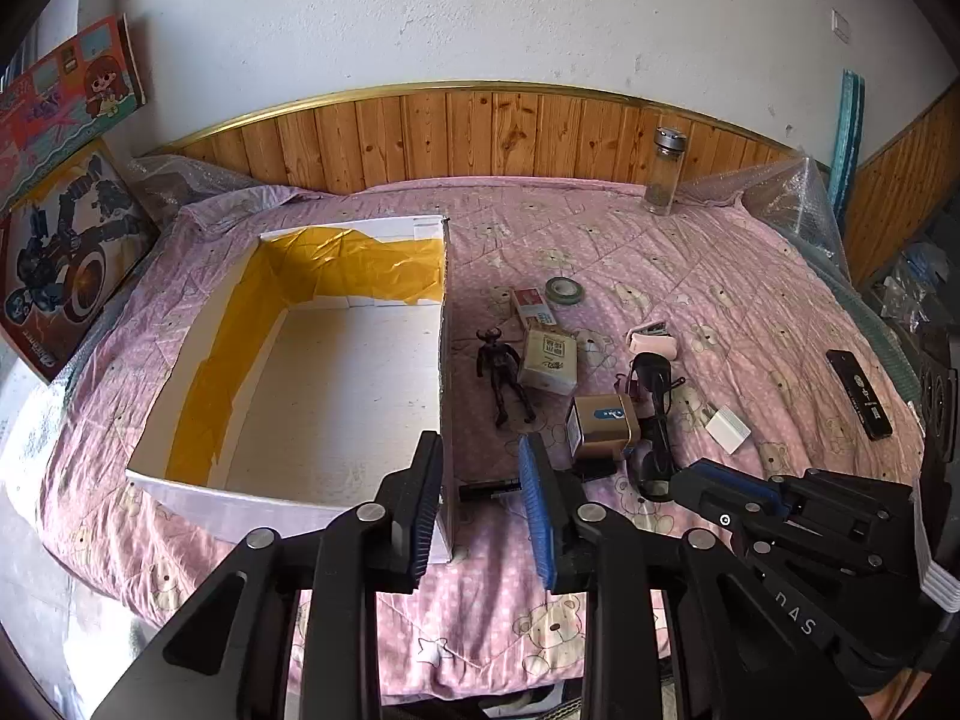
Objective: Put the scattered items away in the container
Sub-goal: 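Grasp the gold square box with the left tool while the right tool grasps the silver power bank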
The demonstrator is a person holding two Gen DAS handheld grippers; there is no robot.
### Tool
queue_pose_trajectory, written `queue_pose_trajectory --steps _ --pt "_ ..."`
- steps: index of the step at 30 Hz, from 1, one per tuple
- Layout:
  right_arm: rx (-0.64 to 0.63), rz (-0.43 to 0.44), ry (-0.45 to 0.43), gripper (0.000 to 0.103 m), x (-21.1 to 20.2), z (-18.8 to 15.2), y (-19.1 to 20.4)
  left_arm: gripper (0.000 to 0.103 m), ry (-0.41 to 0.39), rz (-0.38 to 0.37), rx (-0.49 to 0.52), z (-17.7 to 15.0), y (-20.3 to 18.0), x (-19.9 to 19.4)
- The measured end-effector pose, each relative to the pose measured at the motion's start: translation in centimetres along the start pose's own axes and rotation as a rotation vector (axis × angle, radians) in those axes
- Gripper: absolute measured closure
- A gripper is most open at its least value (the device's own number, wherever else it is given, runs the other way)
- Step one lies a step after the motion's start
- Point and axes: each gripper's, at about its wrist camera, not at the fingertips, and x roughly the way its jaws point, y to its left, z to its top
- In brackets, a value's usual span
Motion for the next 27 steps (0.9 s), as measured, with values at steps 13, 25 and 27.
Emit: queue_pose_trajectory --steps 13,25,27 --pt "0.034 -0.014 -0.015 0.055 1.4 1.6 0.2 0.084 0.043 -0.062 -0.018 0.7 0.9 2.4" --pt "0.179 -0.046 0.048 0.051 3.6 -0.1 -5.8 0.042 0.091 -0.136 -0.013 0.9 -0.3 5.3" --pt "0.186 -0.066 0.049 0.051 3.5 -0.2 -6.7 0.041 0.105 -0.148 -0.012 0.9 -0.7 5.9"
